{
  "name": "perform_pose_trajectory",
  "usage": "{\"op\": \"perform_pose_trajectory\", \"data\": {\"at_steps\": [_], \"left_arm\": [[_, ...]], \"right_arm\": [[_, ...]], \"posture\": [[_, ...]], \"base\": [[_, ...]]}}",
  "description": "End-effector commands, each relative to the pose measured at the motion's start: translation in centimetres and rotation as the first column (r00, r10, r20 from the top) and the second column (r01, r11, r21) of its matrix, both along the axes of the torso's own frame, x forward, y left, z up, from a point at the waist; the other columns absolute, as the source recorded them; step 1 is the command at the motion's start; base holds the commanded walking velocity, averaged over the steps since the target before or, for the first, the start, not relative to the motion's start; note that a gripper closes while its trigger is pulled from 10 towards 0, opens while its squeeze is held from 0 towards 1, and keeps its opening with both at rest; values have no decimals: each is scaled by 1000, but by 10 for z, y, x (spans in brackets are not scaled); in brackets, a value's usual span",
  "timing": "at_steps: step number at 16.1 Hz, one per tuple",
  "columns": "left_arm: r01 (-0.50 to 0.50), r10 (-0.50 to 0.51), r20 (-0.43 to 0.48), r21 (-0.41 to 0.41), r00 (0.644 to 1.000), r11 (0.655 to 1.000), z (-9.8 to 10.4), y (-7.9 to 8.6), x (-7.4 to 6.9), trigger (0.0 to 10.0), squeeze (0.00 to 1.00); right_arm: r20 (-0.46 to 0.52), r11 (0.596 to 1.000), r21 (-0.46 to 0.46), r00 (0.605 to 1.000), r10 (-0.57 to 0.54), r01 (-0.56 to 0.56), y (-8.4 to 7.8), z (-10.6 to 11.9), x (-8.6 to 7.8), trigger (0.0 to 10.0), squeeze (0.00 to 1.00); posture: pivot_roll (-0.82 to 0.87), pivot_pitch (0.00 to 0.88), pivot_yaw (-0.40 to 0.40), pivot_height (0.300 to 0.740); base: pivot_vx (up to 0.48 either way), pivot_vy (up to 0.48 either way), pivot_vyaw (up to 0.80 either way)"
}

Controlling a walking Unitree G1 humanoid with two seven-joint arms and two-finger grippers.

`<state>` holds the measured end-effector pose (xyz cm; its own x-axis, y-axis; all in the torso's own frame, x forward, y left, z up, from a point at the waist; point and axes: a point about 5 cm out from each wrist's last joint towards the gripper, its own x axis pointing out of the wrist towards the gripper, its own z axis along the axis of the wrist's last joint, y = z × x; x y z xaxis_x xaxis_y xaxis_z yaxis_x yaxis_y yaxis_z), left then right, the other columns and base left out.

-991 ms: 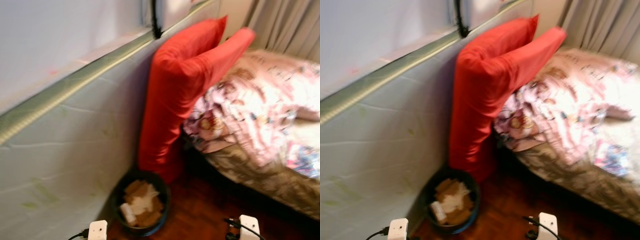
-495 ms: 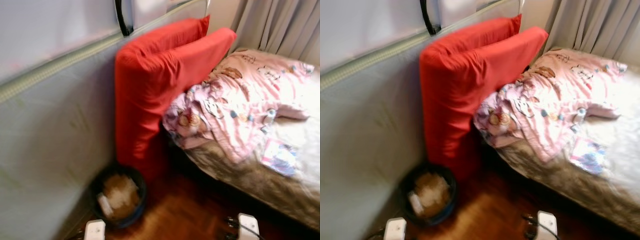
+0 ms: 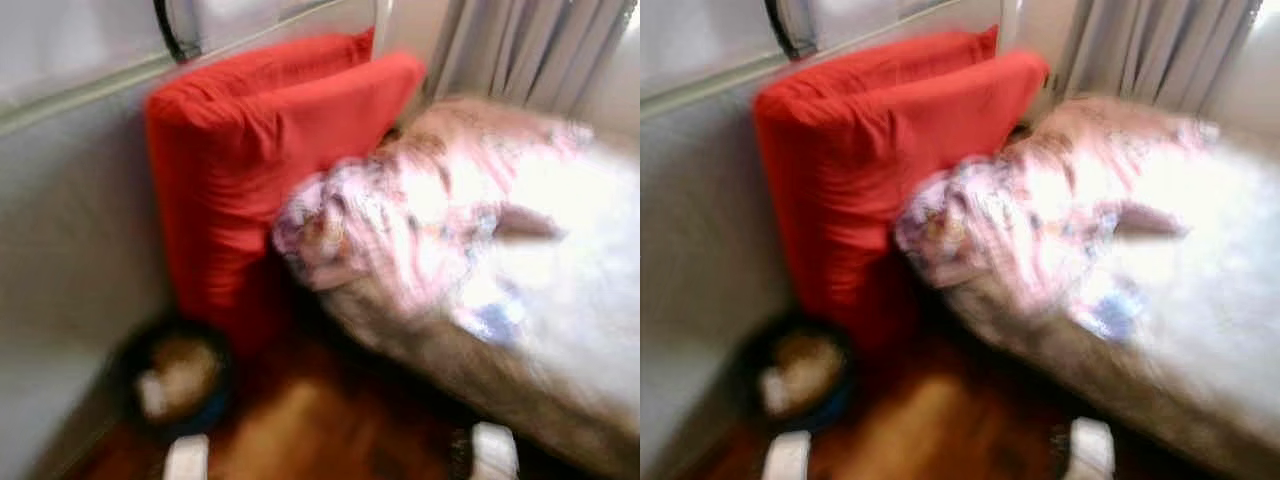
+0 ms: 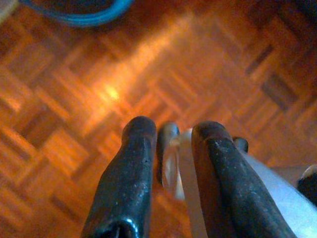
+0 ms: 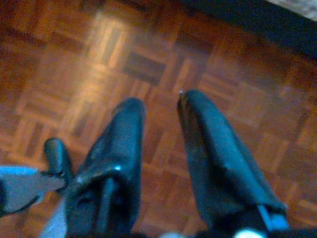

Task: Clean up the room

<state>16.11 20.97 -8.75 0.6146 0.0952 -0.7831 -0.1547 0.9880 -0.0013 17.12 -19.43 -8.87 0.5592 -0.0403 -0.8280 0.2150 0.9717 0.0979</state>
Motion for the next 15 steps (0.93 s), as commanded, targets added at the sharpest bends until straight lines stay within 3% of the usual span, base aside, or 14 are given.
{"op": "perform_pose_trajectory", "data": {"at_steps": [1,4,15], "left_arm": [[-134,133,55,14,990,991,23,44,31,10000,0],[-130,130,52,15,990,991,23,44,31,10000,0],[-117,117,20,-11,993,993,20,41,27,10000,0]], "right_arm": [[68,998,66,998,-15,10,-12,24,45,10000,0],[69,998,67,998,-12,7,-12,24,45,10000,0],[71,999,40,997,17,-20,-13,24,43,10000,0]], "posture": [[55,0,-3,740],[54,0,0,740],[47,0,-4,740]], "base": [[0,-382,0],[0,-347,0],[0,0,0]]}}
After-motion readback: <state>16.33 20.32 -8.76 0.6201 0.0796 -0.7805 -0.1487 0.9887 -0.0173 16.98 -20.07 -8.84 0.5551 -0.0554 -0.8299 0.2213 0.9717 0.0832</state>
